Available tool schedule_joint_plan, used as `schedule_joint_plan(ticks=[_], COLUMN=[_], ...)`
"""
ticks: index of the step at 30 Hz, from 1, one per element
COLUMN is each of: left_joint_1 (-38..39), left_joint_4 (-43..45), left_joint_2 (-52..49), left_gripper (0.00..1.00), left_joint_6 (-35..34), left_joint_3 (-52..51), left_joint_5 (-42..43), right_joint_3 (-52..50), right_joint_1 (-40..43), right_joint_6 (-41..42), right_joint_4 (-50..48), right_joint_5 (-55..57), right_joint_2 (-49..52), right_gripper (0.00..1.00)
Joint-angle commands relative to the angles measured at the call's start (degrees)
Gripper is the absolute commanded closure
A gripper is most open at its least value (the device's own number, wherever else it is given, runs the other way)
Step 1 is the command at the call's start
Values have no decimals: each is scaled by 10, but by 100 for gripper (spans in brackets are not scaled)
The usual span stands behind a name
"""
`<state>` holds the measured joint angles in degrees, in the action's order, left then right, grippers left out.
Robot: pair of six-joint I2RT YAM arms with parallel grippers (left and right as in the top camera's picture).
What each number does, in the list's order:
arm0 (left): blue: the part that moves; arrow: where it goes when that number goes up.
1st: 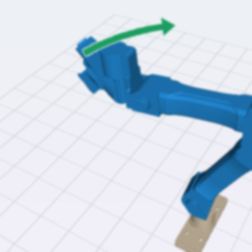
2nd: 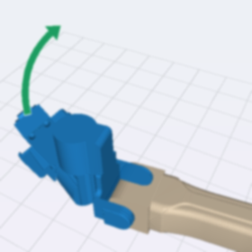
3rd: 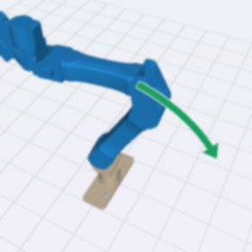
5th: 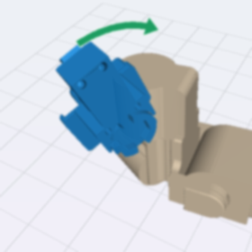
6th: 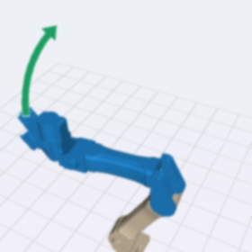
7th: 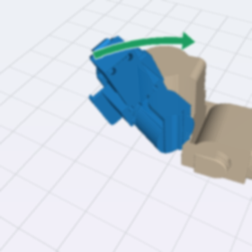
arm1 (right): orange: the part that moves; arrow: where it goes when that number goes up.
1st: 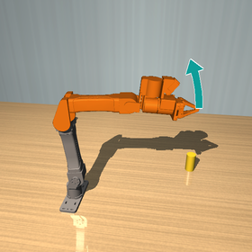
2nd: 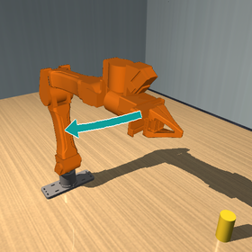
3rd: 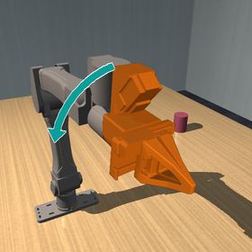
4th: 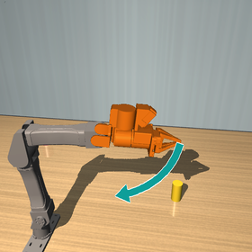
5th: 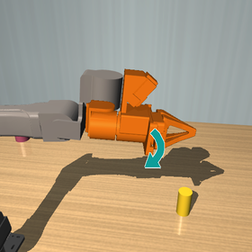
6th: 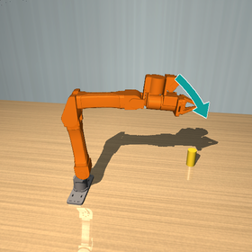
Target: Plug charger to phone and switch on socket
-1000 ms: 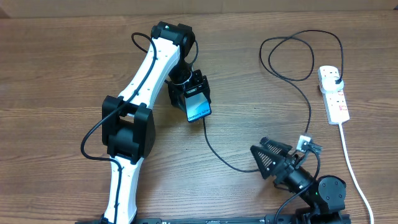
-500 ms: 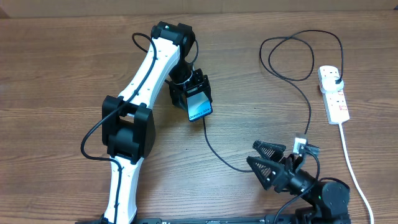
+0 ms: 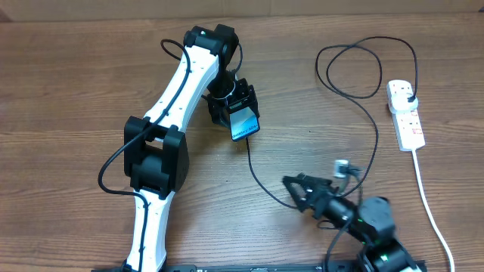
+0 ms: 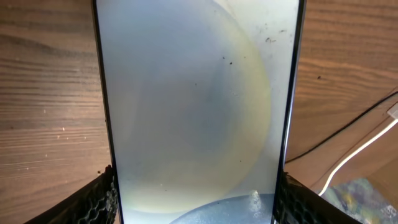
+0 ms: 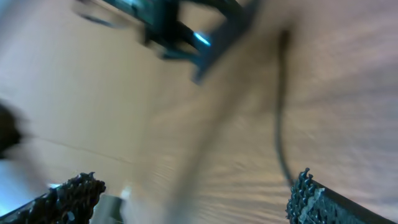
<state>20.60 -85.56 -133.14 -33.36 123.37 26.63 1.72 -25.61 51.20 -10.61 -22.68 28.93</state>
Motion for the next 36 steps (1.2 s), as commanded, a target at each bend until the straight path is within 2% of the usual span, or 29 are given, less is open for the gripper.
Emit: schedule_joint_plan(ticks=[1, 4, 7, 11, 13, 14, 16, 19, 22, 27, 36], left_joint_1=[2, 2, 2, 2, 0, -1, -3, -4, -4, 11, 68], left_joint_4=[6, 7, 3, -2, -2, -2, -3, -3, -4, -30, -42], left_joint_2=[2, 2, 2, 2, 2, 2, 2, 2, 2, 2, 2], left_gripper=[90, 90, 90, 87, 71, 59, 26, 0, 0, 0, 0], left_joint_6=[-16, -16, -16, -14, -14, -14, -14, -14, -13, -10, 3], left_joint_3=[16, 16, 16, 16, 16, 16, 16, 16, 16, 14, 2], left_joint_5=[0, 0, -1, -3, -18, -27, -52, -94, -130, -241, -332], right_joint_3=[83, 174, 275, 378, 406, 417, 431, 435, 435, 435, 433], right_joint_1=[-86, -132, -142, -140, -140, -140, -140, -140, -140, -140, -140], right_joint_6=[-44, -48, -44, -14, -43, -63, -91, -110, -130, -154, -184], right_joint_4=[-27, -29, -26, 50, 90, 109, 151, 219, 272, 349, 456], right_joint_5=[175, 242, 250, 263, 266, 272, 292, 329, 332, 332, 364], right_joint_2=[152, 294, 432, 553, 565, 562, 541, 481, 421, 329, 222], right_gripper=[0, 0, 0, 0, 0, 0, 0, 0, 0, 0, 0])
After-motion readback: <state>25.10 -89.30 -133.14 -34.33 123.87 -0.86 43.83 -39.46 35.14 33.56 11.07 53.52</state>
